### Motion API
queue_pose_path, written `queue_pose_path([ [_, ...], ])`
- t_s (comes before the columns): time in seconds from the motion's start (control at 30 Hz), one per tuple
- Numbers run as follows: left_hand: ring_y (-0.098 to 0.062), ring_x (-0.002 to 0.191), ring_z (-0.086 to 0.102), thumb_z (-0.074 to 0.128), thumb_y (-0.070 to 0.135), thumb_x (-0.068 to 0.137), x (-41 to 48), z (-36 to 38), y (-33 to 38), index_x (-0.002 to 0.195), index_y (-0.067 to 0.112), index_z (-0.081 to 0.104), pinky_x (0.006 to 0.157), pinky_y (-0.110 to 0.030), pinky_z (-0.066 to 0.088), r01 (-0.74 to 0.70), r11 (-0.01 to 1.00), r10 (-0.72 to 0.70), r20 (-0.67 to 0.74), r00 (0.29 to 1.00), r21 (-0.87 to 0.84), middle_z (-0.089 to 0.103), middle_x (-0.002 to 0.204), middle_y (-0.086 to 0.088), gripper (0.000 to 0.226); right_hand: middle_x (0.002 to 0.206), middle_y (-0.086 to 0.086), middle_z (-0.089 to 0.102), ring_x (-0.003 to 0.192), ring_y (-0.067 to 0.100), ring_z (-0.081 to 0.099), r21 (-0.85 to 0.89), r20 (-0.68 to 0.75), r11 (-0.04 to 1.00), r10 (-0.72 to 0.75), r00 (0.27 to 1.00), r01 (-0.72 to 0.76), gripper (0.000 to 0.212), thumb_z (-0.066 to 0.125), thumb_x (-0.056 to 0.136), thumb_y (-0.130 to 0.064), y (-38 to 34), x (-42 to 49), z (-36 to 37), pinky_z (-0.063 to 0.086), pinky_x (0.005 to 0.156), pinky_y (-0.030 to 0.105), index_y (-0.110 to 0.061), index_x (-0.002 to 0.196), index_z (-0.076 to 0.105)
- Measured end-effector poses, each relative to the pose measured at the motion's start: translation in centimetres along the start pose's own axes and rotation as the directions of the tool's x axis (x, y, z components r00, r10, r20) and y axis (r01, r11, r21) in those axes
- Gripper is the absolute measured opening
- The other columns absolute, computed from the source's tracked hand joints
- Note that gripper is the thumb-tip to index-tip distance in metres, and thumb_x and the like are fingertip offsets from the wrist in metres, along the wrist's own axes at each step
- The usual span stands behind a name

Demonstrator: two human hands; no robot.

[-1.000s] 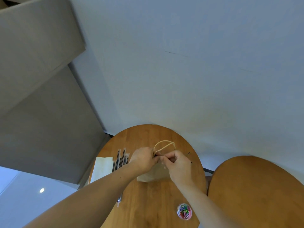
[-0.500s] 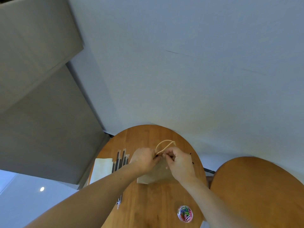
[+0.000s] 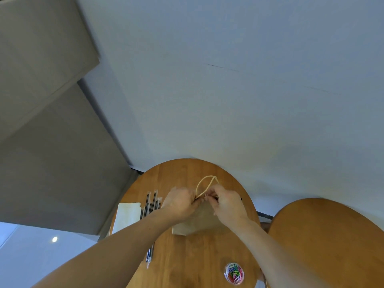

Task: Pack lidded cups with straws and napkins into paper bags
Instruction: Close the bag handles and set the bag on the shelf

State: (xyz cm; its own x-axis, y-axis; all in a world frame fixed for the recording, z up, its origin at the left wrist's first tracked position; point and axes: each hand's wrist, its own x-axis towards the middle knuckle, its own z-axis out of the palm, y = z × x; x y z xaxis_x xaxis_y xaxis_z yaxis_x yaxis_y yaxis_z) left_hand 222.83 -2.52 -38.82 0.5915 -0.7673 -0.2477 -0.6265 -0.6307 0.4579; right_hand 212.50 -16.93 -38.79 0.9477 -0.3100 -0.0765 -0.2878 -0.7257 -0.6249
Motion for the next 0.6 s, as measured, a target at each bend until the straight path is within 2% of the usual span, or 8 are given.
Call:
queue_pose_path([
  [0.23, 0.001, 0.053, 0.037, 0.047, 0.035, 0.1, 0.07, -0.02, -0.11, 0.058, 0.035, 0.035, 0.067, -0.03, 0.029, -0.024, 1.0, 0.024, -0.029, 0.999, -0.015, 0.039, 0.055, 0.014, 0.044, 0.095, -0.01, 0.073, 0.084, 0.01, 0.069, -0.064, -0.009, 0.997, -0.054, 0.998, 0.054, 0.013, 0.059, 0.098, -0.026, 0.17, 0.3, 0.11, 0.056, 0.077, 0.03, -0.021, 0.108, 0.065],
  [0.4, -0.012, 0.064, 0.046, 0.046, 0.037, 0.101, -0.06, 0.07, -0.15, 0.063, 0.033, 0.039, 0.07, -0.029, 0.031, -0.038, 0.999, 0.038, -0.035, 0.999, 0.003, 0.042, 0.059, 0.014, 0.038, 0.095, -0.009, 0.073, 0.084, 0.01, 0.068, -0.074, -0.008, 0.994, -0.084, 0.996, 0.083, 0.012, 0.06, 0.097, -0.026, 0.4, 0.28, 0.09, 0.056, 0.074, 0.03, -0.02, 0.106, 0.065],
  [0.6, -0.013, 0.063, 0.047, 0.046, 0.036, 0.101, -0.34, 0.19, -0.21, 0.066, 0.031, 0.044, 0.069, -0.029, 0.031, -0.026, 0.999, 0.025, -0.025, 0.999, -0.028, 0.048, 0.062, 0.011, 0.035, 0.095, -0.009, 0.072, 0.085, 0.011, 0.068, -0.101, 0.072, 0.992, -0.067, 0.995, 0.074, 0.012, 0.061, 0.096, -0.027, 0.16, 0.55, -0.37, 0.056, 0.077, 0.031, -0.023, 0.108, 0.061],
])
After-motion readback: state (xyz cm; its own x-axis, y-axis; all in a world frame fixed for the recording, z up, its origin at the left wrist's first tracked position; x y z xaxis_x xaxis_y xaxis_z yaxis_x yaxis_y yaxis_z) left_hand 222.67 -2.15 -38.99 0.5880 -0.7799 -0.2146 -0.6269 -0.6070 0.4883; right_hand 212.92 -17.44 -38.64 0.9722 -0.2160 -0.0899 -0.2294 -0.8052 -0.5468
